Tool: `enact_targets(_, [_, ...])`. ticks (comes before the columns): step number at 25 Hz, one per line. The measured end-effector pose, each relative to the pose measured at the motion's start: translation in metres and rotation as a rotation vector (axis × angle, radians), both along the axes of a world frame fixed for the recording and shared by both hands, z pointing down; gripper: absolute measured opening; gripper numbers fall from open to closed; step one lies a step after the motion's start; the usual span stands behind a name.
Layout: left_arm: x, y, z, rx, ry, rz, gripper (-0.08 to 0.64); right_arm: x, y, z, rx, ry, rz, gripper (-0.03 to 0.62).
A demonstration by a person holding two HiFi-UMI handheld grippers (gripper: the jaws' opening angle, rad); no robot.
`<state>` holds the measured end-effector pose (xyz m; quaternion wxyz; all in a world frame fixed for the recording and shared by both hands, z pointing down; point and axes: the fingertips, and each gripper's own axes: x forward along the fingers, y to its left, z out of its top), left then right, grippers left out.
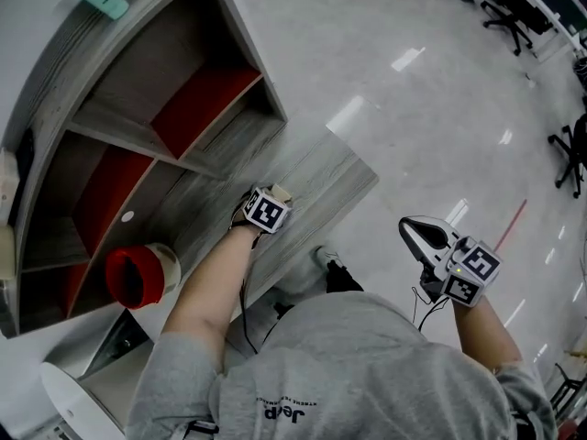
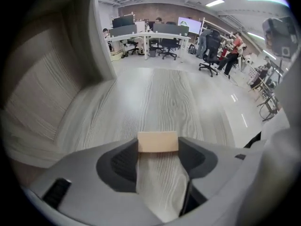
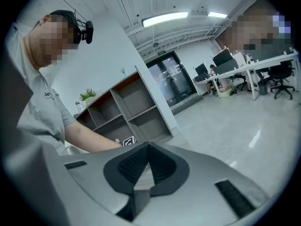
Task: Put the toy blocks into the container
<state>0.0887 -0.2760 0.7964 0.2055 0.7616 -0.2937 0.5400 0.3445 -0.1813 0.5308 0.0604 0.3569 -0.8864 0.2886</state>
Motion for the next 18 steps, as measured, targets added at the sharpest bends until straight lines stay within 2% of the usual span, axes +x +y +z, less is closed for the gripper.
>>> enact_targets(5, [0.006, 0.007, -0.008, 0.009, 0.026, -0.026, 0.301, -0.007, 0.002, -0.004, 0.008, -0.004, -0.018, 0.020])
enact_targets(9, [0.008, 0.014, -0.043, 0.047, 0.090, -0.045, 0.301, -0.027, 0.003, -0.015, 0.024, -0.011, -0.051, 0.020])
enact_targets(14, [-0.016, 0.022, -0.108, 0.123, 0.146, -0.087, 0.299, -0.081, 0.002, -0.031, 0.056, -0.024, -0.147, 0.020])
enact_targets(18, [-0.050, 0.042, -0.158, 0.162, 0.182, -0.131, 0.299, -0.132, 0.008, -0.050, 0.085, -0.035, -0.232, 0.020])
